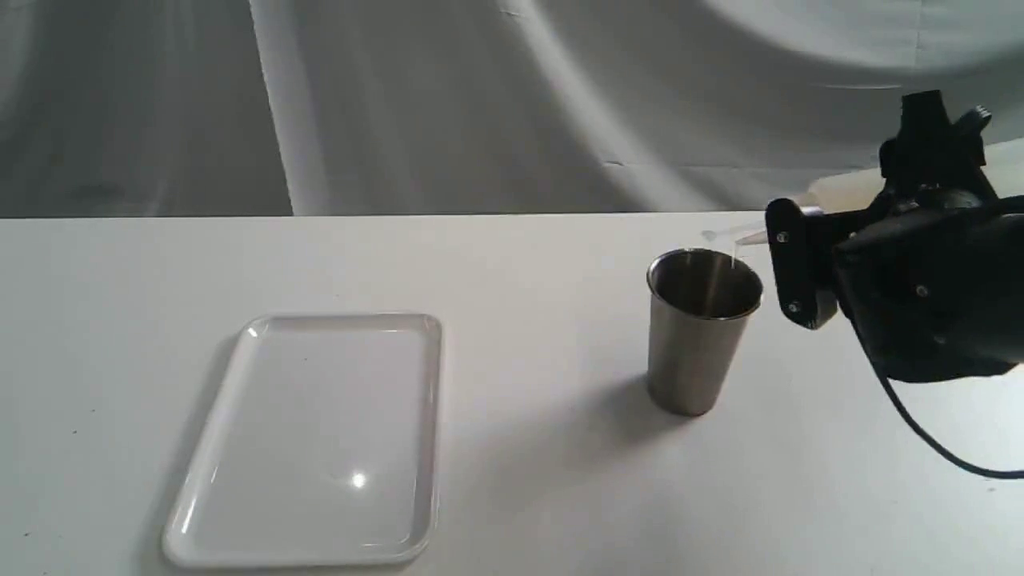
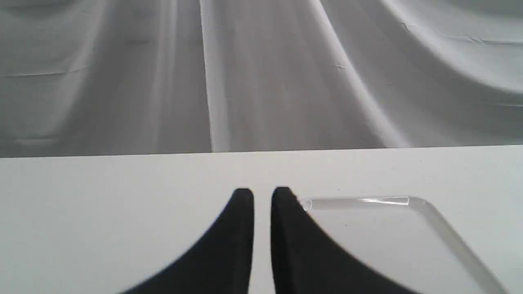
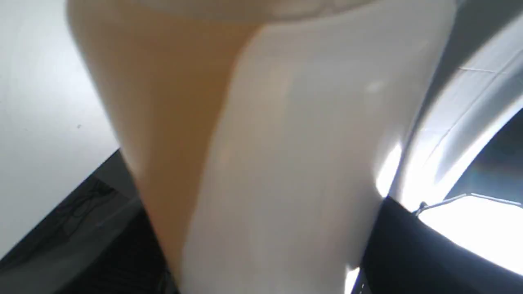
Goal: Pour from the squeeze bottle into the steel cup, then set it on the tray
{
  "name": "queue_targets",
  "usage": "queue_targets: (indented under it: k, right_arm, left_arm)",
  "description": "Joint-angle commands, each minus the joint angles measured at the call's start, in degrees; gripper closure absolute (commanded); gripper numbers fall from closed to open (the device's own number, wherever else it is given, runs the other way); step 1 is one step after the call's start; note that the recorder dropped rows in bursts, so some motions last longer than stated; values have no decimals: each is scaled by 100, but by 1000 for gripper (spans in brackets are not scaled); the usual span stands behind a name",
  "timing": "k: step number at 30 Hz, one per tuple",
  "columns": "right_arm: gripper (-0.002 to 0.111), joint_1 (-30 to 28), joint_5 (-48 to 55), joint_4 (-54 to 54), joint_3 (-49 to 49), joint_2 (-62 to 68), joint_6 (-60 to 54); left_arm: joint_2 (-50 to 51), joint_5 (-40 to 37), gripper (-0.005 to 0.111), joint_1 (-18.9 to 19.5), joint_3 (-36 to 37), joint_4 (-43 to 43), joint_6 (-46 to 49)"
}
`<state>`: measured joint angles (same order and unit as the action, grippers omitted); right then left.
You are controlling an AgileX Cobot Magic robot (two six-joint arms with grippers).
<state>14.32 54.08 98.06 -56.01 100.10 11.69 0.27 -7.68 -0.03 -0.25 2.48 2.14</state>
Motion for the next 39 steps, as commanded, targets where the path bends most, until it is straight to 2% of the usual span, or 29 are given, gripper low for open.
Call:
queue_targets:
  k: [1, 5, 19, 39]
  right_arm:
    - [60, 54, 380, 188, -263, -52, -201]
    - [60, 56, 380, 188, -343, -52, -682]
    - [60, 56, 395, 188, -343, -52, -1204]
    - [60, 56, 384, 188, -343, -52, -1315]
  left_arm:
    - [-26, 9, 98, 3, 25, 16, -26]
    - [-26, 9, 98, 3, 25, 16, -26]
    - [-26, 9, 98, 3, 25, 16, -26]
    - [-26, 9, 98, 3, 25, 16, -24]
